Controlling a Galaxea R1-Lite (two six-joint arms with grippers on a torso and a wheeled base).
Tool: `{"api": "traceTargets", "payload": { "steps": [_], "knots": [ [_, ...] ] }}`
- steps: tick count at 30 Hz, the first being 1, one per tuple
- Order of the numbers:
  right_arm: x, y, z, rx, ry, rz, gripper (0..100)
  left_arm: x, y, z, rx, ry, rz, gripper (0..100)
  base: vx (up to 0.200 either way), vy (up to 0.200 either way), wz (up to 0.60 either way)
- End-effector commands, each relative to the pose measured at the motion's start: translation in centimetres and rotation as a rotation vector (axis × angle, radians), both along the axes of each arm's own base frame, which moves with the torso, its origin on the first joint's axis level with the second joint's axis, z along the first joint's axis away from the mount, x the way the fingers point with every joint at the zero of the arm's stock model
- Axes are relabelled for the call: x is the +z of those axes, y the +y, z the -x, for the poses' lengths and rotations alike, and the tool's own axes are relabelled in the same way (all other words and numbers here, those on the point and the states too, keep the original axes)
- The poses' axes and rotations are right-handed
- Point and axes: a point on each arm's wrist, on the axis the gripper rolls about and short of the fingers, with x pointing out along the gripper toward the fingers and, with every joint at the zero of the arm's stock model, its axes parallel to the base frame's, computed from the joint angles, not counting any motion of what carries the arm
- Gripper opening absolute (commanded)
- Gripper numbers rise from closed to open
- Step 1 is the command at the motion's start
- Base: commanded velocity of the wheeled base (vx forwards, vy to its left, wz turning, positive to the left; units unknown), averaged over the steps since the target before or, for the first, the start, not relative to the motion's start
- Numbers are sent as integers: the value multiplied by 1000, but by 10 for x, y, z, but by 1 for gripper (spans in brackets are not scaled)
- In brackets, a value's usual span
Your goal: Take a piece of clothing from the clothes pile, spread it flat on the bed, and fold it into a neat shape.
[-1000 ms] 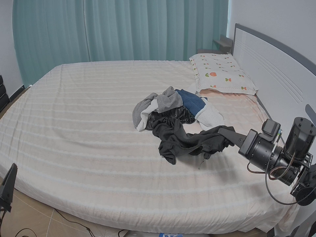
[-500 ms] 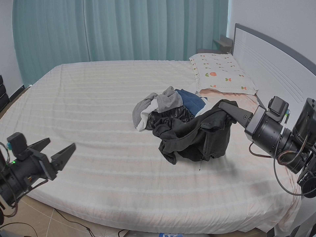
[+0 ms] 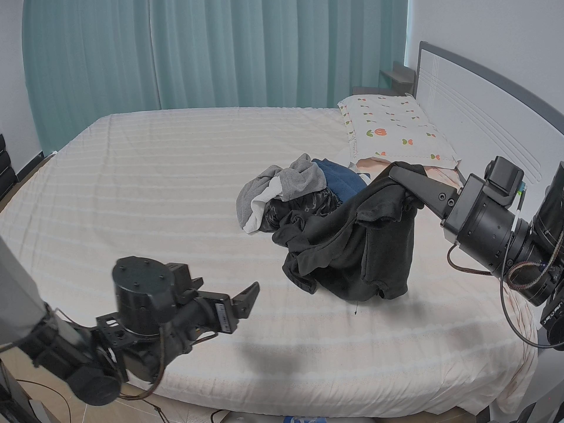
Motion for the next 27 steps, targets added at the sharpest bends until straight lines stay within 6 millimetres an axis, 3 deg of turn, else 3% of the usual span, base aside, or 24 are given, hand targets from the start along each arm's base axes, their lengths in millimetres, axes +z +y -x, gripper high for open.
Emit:
{"api": "traceTargets", "payload": {
  "steps": [1, 8, 12, 22, 27],
  "knots": [
    [4, 2, 6, 20, -8, -2, 0, -41, -49, -24, -5, 49, 11, 100, 0, 0, 0],
    [4, 12, 15, 68, -12, 0, 0, -58, -74, -49, 25, 25, 19, 100, 0, 0, 0],
    [9, 11, 16, 67, -28, -12, 0, -67, -79, -55, 27, 32, 11, 100, 0, 0, 0],
    [16, 11, 17, 61, -84, -2, 0, -81, -91, -90, 73, 0, 57, 100, 0, 0, 0],
    [26, 9, 17, 62, -117, -25, 0, -78, -89, -97, 98, -2, 101, 100, 0, 0, 0]
  ]
}}
